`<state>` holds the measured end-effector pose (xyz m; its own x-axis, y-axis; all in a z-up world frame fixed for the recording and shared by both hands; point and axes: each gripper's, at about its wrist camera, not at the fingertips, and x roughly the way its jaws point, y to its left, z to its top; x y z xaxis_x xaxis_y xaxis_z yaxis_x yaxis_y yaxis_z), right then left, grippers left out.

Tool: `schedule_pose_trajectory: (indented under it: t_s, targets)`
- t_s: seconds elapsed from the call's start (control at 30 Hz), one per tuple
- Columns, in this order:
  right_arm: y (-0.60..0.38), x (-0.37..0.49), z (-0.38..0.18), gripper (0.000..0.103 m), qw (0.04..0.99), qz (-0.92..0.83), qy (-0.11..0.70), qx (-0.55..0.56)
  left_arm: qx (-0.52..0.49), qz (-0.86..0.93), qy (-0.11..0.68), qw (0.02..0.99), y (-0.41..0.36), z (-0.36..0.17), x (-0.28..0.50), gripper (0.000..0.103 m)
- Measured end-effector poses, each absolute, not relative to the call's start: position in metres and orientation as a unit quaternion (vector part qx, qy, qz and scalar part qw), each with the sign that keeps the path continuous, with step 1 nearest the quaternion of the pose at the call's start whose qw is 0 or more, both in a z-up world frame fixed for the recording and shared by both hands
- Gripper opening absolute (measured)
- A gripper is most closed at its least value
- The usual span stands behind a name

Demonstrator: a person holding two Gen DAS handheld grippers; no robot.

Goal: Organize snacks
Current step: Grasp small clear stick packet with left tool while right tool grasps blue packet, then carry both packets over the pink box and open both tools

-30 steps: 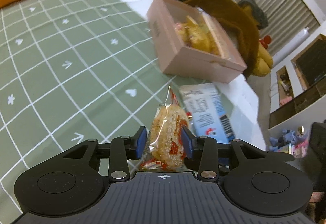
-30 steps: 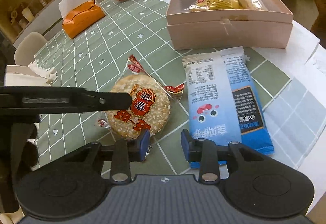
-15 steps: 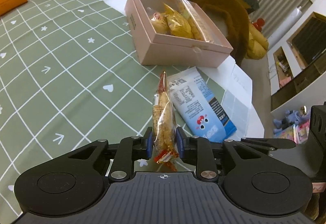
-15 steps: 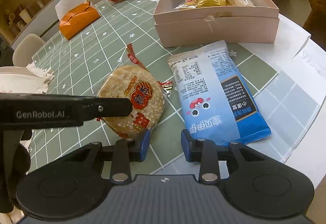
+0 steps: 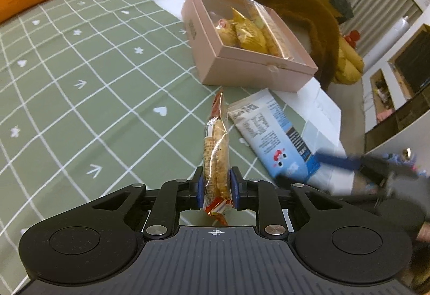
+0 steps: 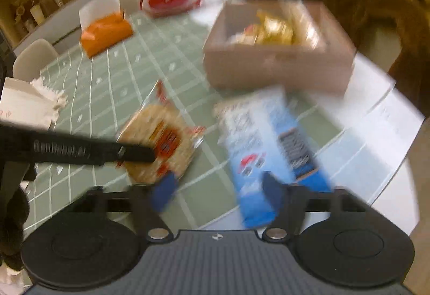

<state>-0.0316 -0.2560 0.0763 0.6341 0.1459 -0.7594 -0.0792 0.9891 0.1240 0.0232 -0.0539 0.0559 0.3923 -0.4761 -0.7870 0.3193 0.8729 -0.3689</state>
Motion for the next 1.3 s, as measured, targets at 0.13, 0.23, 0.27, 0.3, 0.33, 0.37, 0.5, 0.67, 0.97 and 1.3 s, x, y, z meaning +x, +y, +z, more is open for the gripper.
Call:
schedule_pose_trajectory:
  t_s: [0.13,0.23,0.27,0.3,0.33,0.37,0.5,0.67,0.97,1.3]
  targets:
    - [-0.271,-0.015,0.073,0.082,0.901,0.04,0.432,0.015,-0.061,-0.222,0.495,0.838,-0.058,0.06,0.015,0.024]
    - [-0.279,0.002,0.064,0.082,0.892,0.037,0.45,0.019,-0.058,-0.216,0.496,0.839,-0.06,0.061,0.013,0.024]
    - [-0.281,0.009,0.062,0.082,0.889,0.039,0.455,0.02,-0.057,-0.215,0.496,0.839,-0.06,0.061,0.013,0.024]
    - [-0.284,0.016,0.059,0.082,0.887,0.044,0.459,0.025,-0.056,-0.215,0.496,0.839,-0.06,0.062,0.012,0.024]
    - [-0.284,0.018,0.056,0.082,0.884,0.048,0.463,0.031,-0.056,-0.214,0.496,0.84,-0.06,0.062,0.012,0.024]
    - [-0.285,0.024,0.053,0.082,0.88,0.053,0.47,0.039,-0.056,-0.214,0.496,0.839,-0.06,0.062,0.012,0.023]
    - [-0.282,0.038,0.04,0.089,0.866,0.051,0.494,0.061,-0.059,-0.213,0.498,0.839,-0.059,0.062,0.012,0.023]
    - [-0.261,0.03,0.034,0.092,0.872,0.049,0.487,0.006,-0.062,-0.214,0.499,0.837,-0.06,0.062,0.012,0.023]
    - [-0.263,-0.001,0.041,0.082,0.879,0.04,0.476,0.009,-0.057,-0.221,0.5,0.835,-0.063,0.062,0.012,0.023]
    - [-0.289,-0.037,0.094,0.081,0.903,0.036,0.427,0.033,-0.077,-0.257,0.465,0.843,-0.068,0.082,0.003,0.021]
